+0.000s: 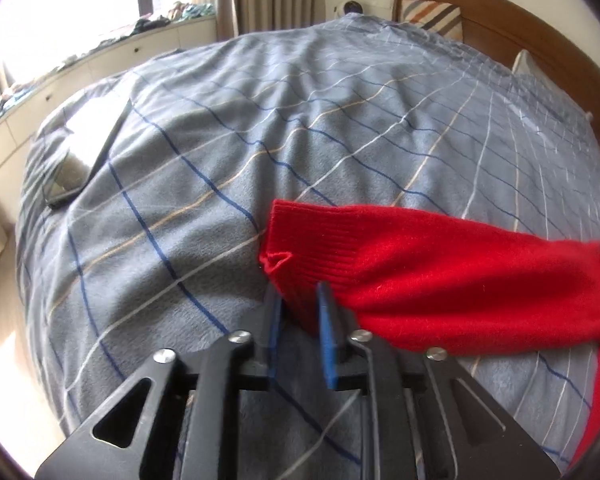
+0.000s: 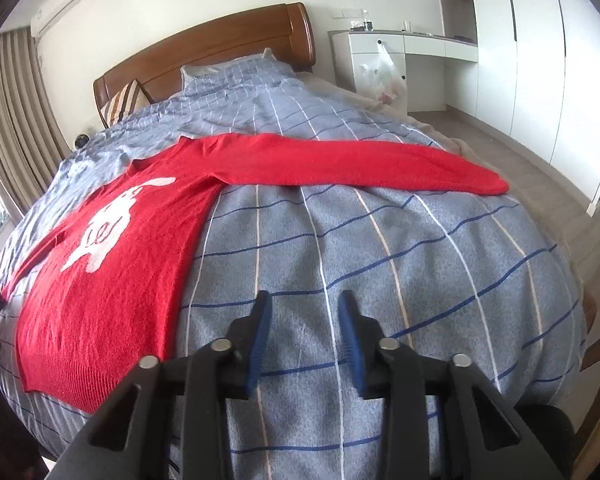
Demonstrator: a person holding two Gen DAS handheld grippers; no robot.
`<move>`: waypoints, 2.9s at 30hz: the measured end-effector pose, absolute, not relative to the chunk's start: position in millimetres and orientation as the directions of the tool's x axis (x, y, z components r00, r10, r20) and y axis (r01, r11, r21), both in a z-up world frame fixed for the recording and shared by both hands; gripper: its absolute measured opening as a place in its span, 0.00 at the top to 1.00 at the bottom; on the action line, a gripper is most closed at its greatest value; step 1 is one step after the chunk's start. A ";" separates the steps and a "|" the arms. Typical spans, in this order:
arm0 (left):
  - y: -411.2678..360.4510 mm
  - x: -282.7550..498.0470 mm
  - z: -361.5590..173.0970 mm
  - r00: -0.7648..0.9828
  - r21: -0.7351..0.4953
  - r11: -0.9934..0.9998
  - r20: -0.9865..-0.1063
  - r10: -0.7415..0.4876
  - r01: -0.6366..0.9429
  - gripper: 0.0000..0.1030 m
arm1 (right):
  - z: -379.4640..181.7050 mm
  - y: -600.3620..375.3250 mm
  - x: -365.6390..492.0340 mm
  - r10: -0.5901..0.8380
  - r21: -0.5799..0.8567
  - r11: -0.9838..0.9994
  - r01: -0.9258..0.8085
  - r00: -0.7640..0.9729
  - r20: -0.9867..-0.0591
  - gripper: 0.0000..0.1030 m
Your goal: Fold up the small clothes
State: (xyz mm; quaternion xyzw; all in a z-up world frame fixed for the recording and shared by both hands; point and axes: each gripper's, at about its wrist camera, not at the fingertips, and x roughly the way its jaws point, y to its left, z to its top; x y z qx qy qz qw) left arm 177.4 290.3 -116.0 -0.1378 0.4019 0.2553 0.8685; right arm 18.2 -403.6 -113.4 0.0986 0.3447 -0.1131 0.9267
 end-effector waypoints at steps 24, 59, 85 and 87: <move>175.3 76.2 -108.1 0.680 0.036 0.953 -0.693 0.241 -0.300 0.14 | -47.9 -354.0 22.4 -0.490 -0.280 0.868 0.411 0.612 -0.621 0.07; 179.7 78.5 -119.5 0.633 0.064 0.939 -0.723 0.278 -0.339 0.14 | -27.9 -354.8 21.1 -0.562 -0.379 0.826 0.417 0.561 -0.608 0.07; 178.3 87.2 -134.7 0.580 0.078 0.939 -0.769 0.270 -0.334 0.01 | -35.9 -361.7 22.3 -0.452 -0.259 0.888 0.380 0.620 -0.641 0.07; 179.3 87.3 -136.4 0.578 0.070 0.939 -0.771 0.266 -0.338 0.01 | -40.8 -363.0 23.3 -0.351 -0.165 0.930 0.328 0.664 -0.660 0.07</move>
